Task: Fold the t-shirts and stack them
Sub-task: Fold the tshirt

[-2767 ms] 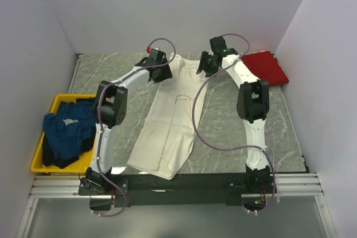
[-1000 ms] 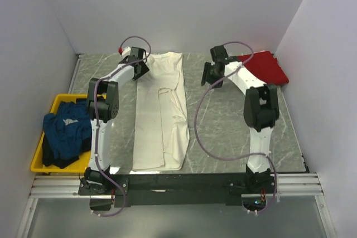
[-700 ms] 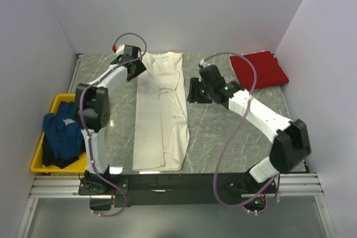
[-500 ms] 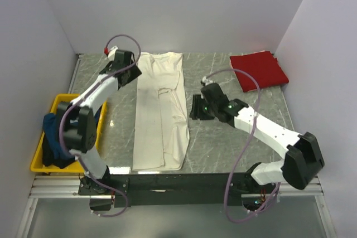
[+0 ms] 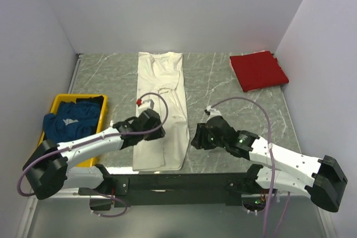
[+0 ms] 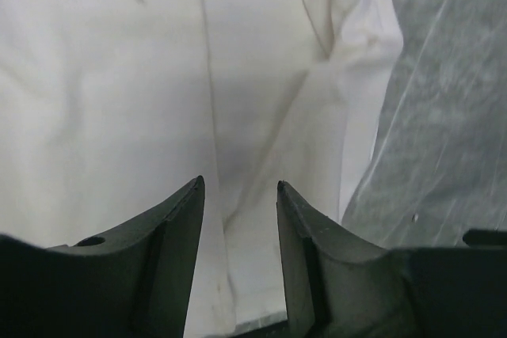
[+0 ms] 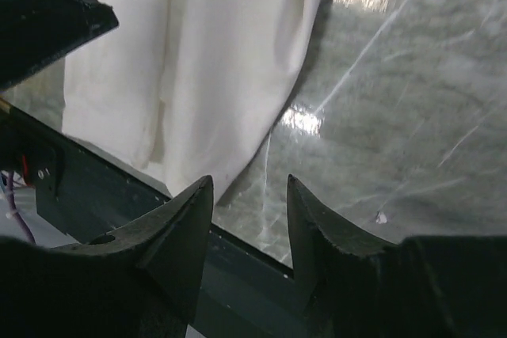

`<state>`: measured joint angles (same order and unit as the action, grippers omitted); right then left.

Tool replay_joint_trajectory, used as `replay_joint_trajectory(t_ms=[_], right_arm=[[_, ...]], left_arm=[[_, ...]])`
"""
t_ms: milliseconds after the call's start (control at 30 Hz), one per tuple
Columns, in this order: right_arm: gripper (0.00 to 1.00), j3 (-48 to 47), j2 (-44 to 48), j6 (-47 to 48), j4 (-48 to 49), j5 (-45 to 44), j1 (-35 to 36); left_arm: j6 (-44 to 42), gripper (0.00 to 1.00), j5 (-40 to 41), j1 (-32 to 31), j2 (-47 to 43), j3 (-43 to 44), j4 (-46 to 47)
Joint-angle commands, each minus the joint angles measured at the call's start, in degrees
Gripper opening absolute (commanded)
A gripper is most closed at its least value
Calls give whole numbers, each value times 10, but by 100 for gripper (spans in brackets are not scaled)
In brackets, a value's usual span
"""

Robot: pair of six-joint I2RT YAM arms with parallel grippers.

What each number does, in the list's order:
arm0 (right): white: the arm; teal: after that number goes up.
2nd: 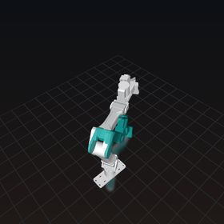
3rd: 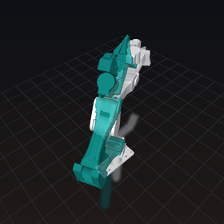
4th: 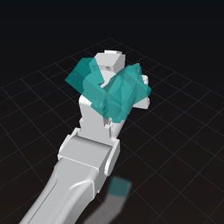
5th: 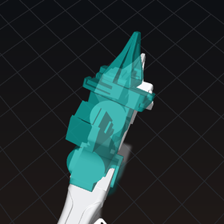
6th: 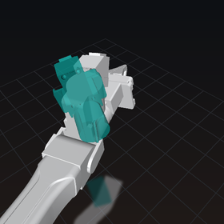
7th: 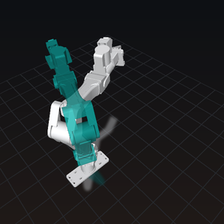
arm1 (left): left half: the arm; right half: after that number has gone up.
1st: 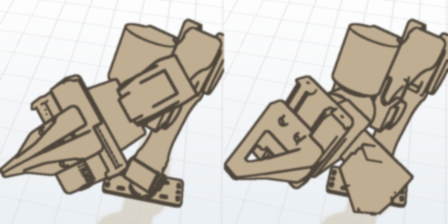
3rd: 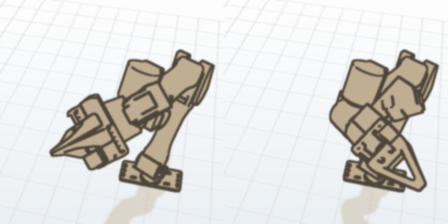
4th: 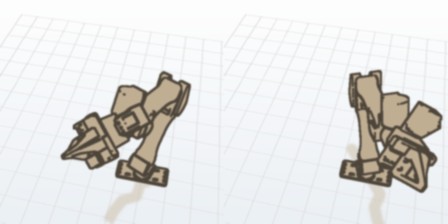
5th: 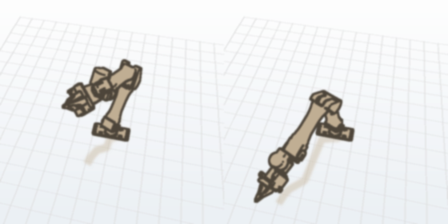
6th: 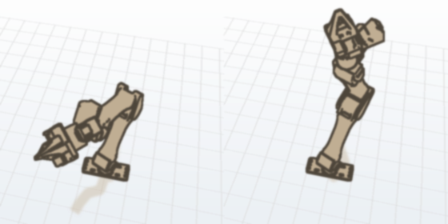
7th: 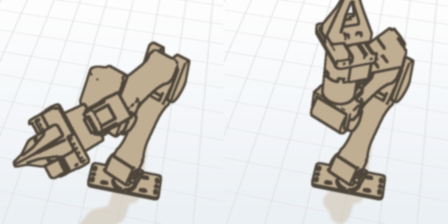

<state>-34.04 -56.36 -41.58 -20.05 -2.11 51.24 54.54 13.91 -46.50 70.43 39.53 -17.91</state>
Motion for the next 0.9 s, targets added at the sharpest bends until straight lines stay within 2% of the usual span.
replay_joint_trajectory(t_ms=[0, 200, 300, 500, 867], right_arm=[[49, 25, 29, -45, 47, -30, 32], [49, 30, 9, -64, 58, -61, 81], [49, 30, -2, -69, 63, -67, 91], [49, 28, -11, -67, 68, -70, 94], [49, 32, -28, -66, 72, -80, 94]], left_arm=[[42, 48, 33, -55, -23, -21, 31], [40, 47, 37, -95, 17, -31, 53], [43, 47, 60, -106, 43, -19, 39], [27, 46, 59, -116, 86, -5, 55], [28, 34, 42, -137, 91, -2, 66]])
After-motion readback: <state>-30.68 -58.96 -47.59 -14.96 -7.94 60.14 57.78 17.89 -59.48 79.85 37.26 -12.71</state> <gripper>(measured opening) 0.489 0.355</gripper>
